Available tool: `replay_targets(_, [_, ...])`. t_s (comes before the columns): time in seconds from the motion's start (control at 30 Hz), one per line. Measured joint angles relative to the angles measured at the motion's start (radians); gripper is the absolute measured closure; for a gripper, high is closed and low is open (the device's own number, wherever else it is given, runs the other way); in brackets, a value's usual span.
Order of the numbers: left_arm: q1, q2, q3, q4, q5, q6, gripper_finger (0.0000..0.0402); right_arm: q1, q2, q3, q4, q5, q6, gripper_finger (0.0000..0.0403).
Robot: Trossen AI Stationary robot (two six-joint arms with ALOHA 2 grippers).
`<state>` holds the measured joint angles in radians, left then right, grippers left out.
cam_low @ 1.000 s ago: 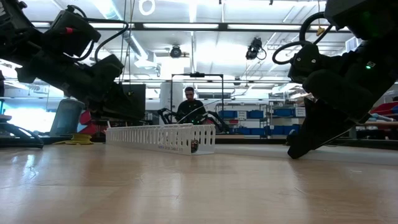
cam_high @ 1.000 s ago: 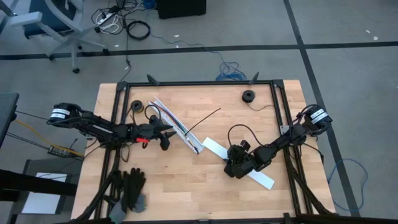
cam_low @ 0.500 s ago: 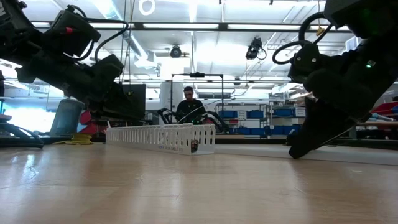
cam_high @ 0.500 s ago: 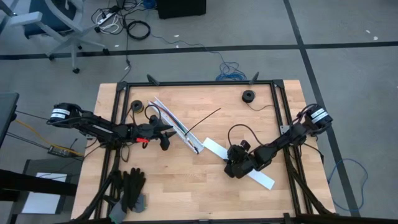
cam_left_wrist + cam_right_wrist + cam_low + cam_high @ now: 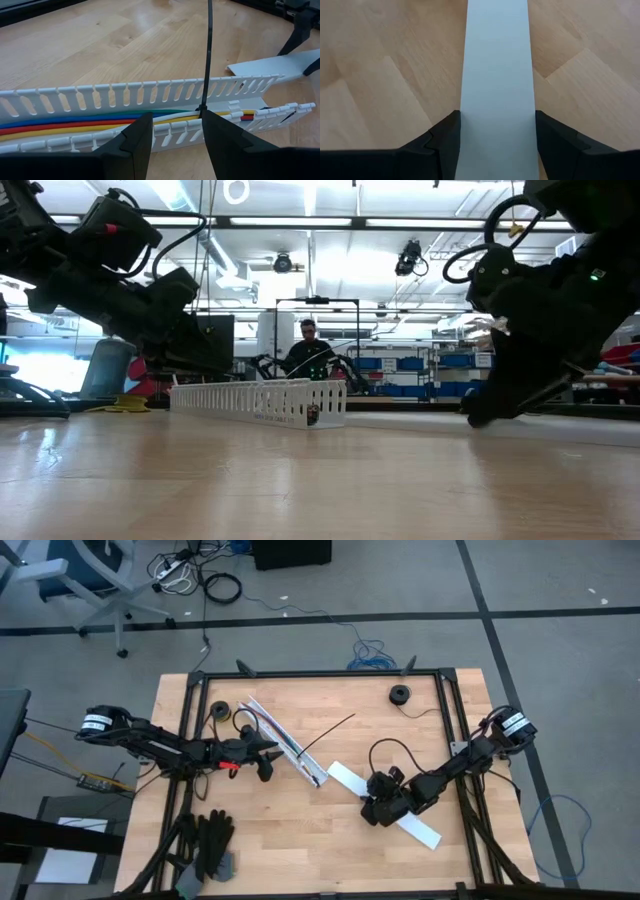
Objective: Ziptie cables
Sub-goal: Close the white cable duct
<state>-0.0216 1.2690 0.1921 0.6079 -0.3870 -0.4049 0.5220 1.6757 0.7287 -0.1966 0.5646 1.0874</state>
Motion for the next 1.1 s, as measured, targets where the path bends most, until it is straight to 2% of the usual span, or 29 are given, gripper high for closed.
replay_targets(0.13, [0.0,0.0,0.0,0.0,0.0,-0.002,0.0255,0.0,0.0,0.002,0.002,-0.001,0.0,0.0209])
replay_targets(0.33, [0.0,0.0,0.0,0.001,0.0,-0.003,0.0255,0.0,-0.002,0.002,0.005,-0.023,-0.004,0.0253])
replay_targets(0.5, [0.0,0.0,0.0,0.001,0.0,-0.002,0.0255,0.0,-0.003,0.003,0.01,-0.06,-0.015,0.0258])
replay_targets(0.8, [0.0,0.0,0.0,0.001,0.0,-0.002,0.0255,-0.006,-0.003,0.004,0.001,-0.066,-0.018,0.023])
replay_targets(1.1, [0.0,0.0,0.0,0.0,0.0,-0.002,0.0255,-0.006,-0.003,0.004,-0.005,-0.069,-0.041,0.0143])
